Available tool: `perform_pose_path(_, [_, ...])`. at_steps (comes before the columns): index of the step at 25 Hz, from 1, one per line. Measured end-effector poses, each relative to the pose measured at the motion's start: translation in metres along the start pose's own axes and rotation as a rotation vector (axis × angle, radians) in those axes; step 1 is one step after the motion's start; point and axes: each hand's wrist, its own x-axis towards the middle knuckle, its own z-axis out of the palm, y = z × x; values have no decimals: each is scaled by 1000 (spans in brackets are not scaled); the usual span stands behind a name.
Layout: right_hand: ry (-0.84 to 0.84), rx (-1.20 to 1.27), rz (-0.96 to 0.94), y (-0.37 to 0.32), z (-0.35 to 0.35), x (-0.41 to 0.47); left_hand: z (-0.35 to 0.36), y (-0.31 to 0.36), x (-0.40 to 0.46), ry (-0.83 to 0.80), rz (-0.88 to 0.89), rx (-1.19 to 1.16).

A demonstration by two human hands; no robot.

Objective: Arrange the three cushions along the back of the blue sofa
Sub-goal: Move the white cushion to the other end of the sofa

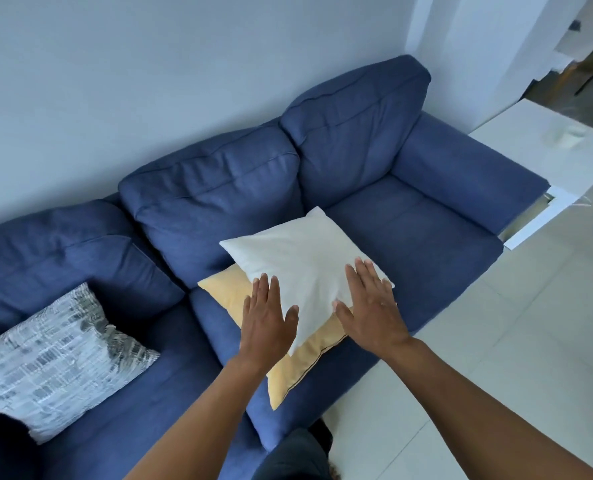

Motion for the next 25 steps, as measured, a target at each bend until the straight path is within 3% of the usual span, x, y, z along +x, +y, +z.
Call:
perform_pose_path(10, [-123, -30, -84, 23, -6, 120, 11, 2, 93, 5, -122, 9])
perform_pose_path(18, [-397, -37, -160, 53, 17, 192, 26, 10, 129, -43, -345, 74])
perform_pose_path(25, [-521, -67, -253, 87, 42, 276, 56, 27, 155, -2, -582, 25])
